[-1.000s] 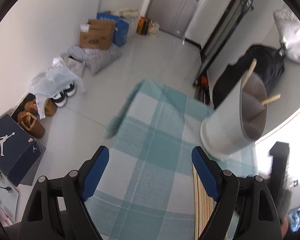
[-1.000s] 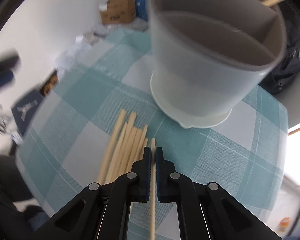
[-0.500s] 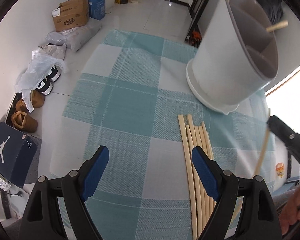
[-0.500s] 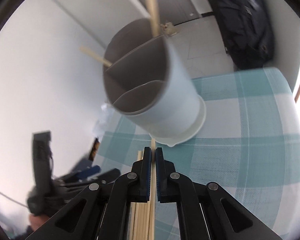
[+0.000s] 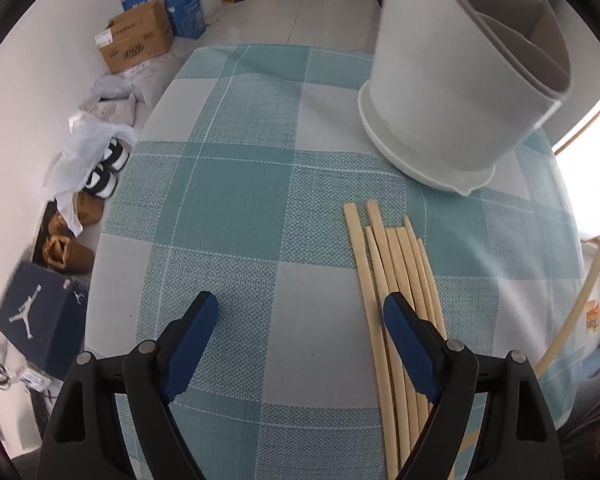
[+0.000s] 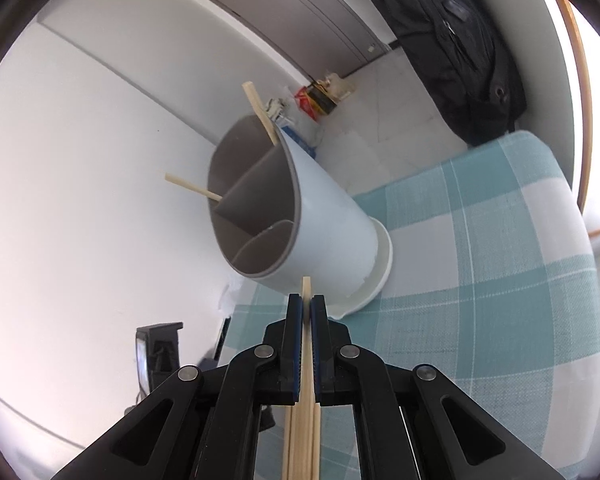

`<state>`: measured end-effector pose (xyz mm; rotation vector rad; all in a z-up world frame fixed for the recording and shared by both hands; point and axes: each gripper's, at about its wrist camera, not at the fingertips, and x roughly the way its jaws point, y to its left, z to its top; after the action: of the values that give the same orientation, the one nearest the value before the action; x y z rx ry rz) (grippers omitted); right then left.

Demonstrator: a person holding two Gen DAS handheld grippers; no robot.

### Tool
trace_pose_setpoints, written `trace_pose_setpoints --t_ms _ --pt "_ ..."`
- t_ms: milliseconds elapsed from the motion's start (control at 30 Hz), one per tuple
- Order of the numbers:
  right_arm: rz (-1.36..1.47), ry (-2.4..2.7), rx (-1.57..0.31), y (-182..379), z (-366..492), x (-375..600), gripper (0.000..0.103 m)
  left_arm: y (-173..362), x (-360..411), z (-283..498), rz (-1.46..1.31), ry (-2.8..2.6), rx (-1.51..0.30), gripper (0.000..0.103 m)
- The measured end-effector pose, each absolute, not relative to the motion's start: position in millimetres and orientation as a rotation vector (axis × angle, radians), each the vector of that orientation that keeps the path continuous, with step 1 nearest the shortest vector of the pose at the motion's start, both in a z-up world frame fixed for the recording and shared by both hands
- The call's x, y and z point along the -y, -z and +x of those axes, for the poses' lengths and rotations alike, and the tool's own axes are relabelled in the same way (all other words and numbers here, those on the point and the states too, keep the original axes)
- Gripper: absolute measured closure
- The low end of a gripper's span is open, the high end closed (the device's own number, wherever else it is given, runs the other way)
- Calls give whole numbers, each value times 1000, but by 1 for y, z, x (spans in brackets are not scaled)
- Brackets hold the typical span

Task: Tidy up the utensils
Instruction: 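Close the left gripper on a chopstick while the right gripper holds its chopstick, then carry both held chopsticks up above the utensil holder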

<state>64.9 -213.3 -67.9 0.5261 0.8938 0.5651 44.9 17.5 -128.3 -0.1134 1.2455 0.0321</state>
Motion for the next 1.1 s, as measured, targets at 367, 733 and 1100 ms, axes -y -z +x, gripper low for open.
trace_pose_setpoints --t_ms 367,733,1100 --pt "484 -586 -873 61 61 216 100 136 -14 60 -64 -81 -1242 22" --pt "476 -564 -892 63 65 218 100 130 -2 72 -41 -42 -1215 69" --pt "473 -543 -882 62 65 219 100 126 -1 71 -129 11 -1189 101"
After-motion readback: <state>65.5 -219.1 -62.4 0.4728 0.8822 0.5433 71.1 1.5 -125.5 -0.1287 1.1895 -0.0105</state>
